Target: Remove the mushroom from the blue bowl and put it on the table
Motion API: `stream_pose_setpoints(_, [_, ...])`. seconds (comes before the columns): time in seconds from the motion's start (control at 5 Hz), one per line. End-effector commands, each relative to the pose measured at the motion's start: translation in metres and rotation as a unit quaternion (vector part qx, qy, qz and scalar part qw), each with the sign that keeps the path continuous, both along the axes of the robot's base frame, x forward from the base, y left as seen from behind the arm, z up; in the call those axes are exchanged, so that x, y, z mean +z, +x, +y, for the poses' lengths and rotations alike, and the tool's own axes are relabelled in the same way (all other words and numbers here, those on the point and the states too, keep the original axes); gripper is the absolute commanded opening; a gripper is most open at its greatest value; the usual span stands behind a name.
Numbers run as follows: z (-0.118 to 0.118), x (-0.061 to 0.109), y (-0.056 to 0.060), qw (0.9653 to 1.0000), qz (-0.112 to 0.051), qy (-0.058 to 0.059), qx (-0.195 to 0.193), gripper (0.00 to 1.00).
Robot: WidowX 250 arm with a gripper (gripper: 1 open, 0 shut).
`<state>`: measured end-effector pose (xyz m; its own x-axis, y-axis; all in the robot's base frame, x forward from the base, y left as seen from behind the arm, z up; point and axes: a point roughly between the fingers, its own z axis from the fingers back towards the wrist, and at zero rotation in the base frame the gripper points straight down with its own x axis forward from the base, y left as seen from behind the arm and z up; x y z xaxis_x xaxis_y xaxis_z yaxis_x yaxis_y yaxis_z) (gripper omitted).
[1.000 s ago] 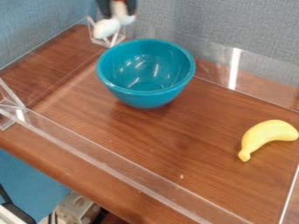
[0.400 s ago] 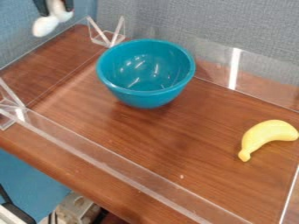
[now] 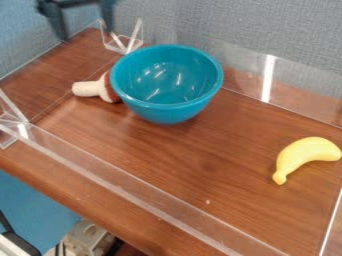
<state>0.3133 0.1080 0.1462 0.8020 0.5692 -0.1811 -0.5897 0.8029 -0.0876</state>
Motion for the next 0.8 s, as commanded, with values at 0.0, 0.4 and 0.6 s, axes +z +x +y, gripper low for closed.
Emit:
stream_pose_setpoints(0.0, [-0.02, 0.002, 0.003, 0.9989, -0.034, 0.022, -0.023, 1.0])
stream_pose_setpoints(0.4, [-0.037, -0.052, 0.013, 0.9977, -0.021, 0.028, -0.057, 1.0])
stream_pose_setpoints(0.6, [-0.043, -0.059, 0.008, 0.9969, -0.02, 0.029, -0.07, 0.0])
